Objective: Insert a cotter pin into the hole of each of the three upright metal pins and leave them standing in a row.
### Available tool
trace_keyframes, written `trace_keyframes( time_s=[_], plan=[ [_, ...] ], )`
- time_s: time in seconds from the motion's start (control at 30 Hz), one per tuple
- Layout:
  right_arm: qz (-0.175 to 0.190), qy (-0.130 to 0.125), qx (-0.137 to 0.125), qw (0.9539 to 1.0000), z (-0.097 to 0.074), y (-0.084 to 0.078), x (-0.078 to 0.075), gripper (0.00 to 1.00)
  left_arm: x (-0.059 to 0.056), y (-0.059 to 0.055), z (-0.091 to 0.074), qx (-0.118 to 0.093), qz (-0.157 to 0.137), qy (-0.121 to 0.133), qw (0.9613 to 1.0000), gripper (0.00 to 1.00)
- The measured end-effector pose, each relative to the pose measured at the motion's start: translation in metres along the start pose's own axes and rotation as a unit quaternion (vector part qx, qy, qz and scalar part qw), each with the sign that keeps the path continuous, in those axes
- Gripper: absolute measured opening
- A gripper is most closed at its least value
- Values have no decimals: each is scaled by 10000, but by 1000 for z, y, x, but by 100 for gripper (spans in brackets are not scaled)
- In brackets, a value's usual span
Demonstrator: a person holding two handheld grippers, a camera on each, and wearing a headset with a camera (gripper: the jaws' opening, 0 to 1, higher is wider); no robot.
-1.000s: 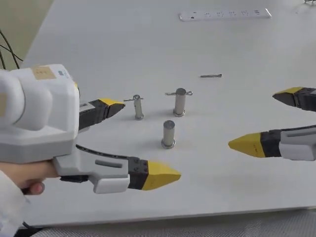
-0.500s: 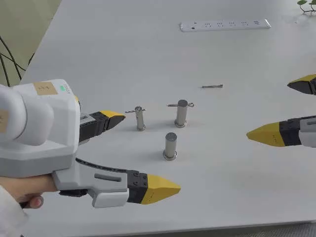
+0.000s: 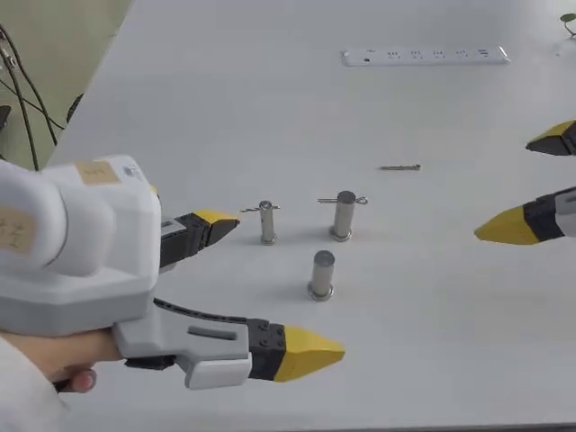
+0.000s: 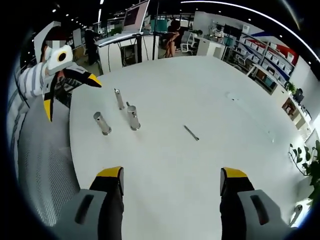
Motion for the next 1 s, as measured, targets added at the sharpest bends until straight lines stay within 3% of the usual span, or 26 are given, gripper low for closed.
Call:
trace_keyframes(
  time_s=[0.1, 0.27, 0.4, 0.7, 1.0],
  plan=[
    [-164, 61, 230, 9996, 10, -2, -7, 76, 1, -4, -1, 23, -44, 22, 10000, 99],
    [-302, 179, 377, 9987, 21, 0, -16, 75, 1, -8, -3, 52, -97, 33, 9999, 99],
    [-549, 100, 565, 9968, 29, 0, -26, 70, 2, -9, -5, 15, -124, 44, 9999, 99],
    [-931, 223, 730, 9927, 50, 9, -44, 67, 2, -11, -7, 11, -173, 90, 9998, 99],
    [-1148, 344, 789, 9896, 73, 18, -56, 54, 1, -14, -8, 20, -236, 107, 9997, 99]
  ],
)
Point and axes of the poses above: the centre of the closed fingertips' face, and the gripper's own axes: z roughly forward along the fingers, x roughly to its left, y roughly out of its top, the point moved 3 cm from there along -z, roughly backward along the fingers, and after that the axes turned 4 degrees about z, right-handed, at the moved point
